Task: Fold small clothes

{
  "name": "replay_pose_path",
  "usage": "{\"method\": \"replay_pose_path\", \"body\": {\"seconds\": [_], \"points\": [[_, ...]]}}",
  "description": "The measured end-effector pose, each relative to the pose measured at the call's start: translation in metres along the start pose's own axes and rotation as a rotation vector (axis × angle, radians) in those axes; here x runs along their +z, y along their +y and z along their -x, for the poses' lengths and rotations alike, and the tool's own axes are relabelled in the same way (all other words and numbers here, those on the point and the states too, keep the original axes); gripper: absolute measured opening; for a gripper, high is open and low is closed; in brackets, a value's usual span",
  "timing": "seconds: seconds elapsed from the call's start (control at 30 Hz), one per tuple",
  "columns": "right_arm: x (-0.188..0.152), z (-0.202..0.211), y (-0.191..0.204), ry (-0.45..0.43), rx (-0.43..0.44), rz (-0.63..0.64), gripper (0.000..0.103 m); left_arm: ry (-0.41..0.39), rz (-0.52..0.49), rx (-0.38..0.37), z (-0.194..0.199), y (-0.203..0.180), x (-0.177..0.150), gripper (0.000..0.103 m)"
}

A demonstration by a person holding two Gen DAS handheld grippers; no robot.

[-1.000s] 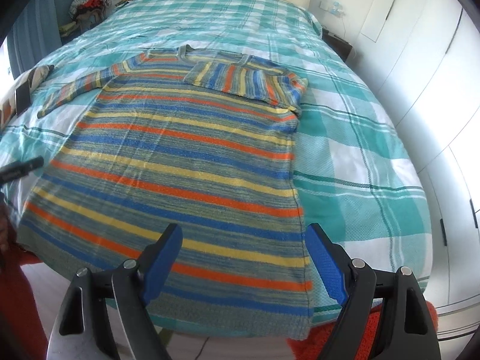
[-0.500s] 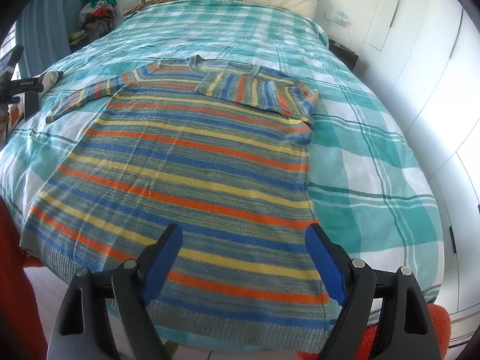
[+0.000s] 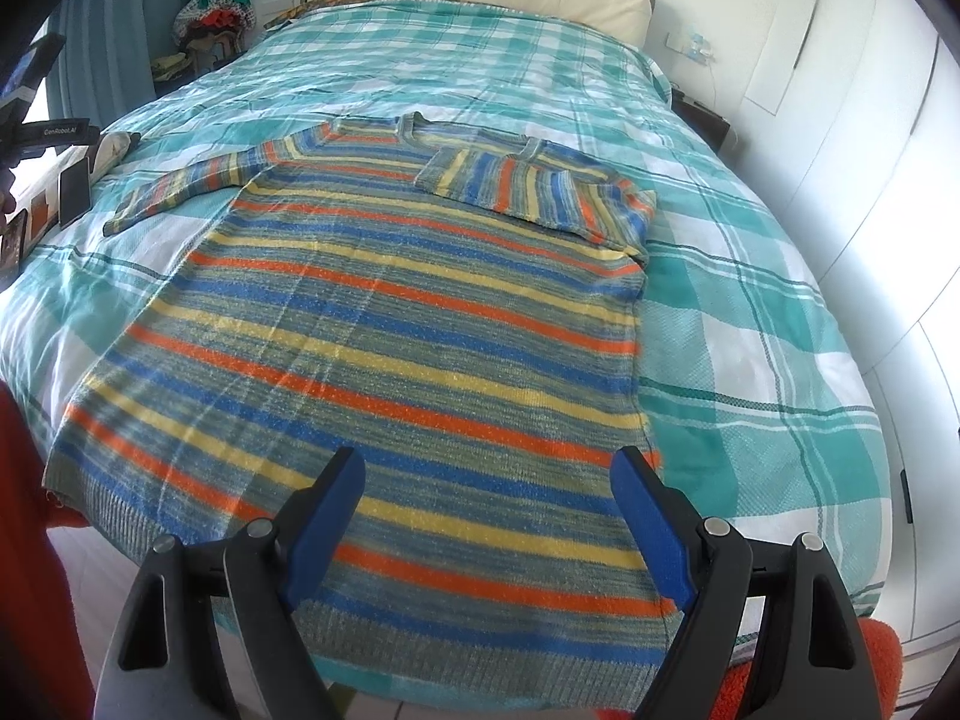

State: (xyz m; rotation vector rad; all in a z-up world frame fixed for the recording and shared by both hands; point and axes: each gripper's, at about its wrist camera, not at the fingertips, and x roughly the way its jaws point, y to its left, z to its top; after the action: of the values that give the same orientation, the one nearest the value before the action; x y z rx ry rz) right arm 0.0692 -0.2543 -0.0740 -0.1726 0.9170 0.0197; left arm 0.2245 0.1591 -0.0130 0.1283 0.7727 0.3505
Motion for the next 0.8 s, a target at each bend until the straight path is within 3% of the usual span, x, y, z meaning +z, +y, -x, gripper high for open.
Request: {"method": "replay_pose_path", "body": {"seconds": [0.37,0.43,0.53,0.63,0.8], "points": [[-0.004,0.004,-0.004,-0.006,0.002,-0.009,0.083,-0.002,-0.008,-0.024,0.005,-0.003,0.002,0.100],[-0.005,0.005,-0.005,-0.007,0.001,-0.013,0.083,0.044,0.057,-0.100,-0.012,0.012,0.003,0.100],[-0.006,0.004,-0.008,-0.004,-0.002,-0.017,0.083,0.148,0.277,-0.248,-0.060,0.057,0.003,0.099],[-0.008,-0.001,-0.009,0.009,-0.003,-0.018,0.083,0.258,0.440,-0.343,-0.110,0.089,0.000,0.098],[-0.008,-0.011,-0.007,0.036,-0.004,-0.014,0.083,0.381,0.478,-0.421,-0.168,0.077,-0.006,0.087]]}}
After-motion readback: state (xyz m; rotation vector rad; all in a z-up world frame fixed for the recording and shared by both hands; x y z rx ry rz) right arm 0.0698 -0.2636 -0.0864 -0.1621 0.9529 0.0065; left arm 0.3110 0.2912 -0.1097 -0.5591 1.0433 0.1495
